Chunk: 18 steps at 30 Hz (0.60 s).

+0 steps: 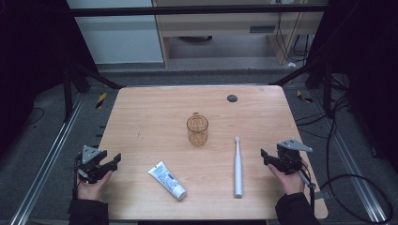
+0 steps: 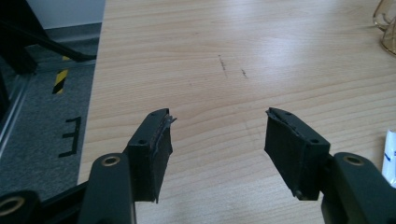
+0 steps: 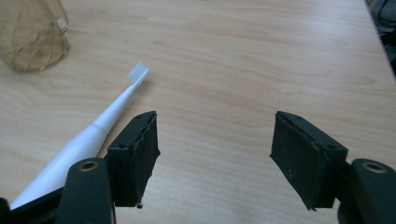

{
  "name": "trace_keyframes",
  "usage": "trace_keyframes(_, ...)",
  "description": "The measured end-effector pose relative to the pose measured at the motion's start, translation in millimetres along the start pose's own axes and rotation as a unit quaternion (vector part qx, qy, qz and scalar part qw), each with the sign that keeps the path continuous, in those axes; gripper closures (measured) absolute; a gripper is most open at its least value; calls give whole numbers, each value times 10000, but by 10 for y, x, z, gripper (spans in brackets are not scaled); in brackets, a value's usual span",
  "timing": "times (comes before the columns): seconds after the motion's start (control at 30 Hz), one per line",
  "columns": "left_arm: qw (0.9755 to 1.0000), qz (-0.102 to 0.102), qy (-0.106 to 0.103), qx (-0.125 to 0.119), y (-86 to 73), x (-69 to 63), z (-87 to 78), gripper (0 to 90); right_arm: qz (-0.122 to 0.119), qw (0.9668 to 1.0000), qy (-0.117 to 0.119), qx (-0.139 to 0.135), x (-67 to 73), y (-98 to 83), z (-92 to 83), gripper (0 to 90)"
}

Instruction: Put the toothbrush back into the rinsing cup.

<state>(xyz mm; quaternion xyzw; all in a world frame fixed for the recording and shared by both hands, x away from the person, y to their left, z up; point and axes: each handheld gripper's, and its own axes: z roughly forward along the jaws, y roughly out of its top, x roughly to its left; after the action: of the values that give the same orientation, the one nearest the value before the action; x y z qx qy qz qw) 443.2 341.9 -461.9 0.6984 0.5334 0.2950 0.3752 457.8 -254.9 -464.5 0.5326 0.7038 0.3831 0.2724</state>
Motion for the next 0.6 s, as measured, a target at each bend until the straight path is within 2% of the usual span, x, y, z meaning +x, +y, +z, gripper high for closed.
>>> trace_keyframes(0.03,9999,-16,-10,103,-12,-26,25,404,-49,9999,80,39,20,-20,-18,322)
trace_keyframes(0.17,9998,-28,-104,170,-45,-52,55,426,-60,9998,202,12,77,-21,-66,337)
trace_keyframes(0.4,9996,-95,-105,255,-55,-27,37,480,-182,9981,578,109,243,1,-98,401)
trace_keyframes(0.6,9993,-74,-39,375,-45,-39,27,517,-243,9967,766,124,361,13,-149,471)
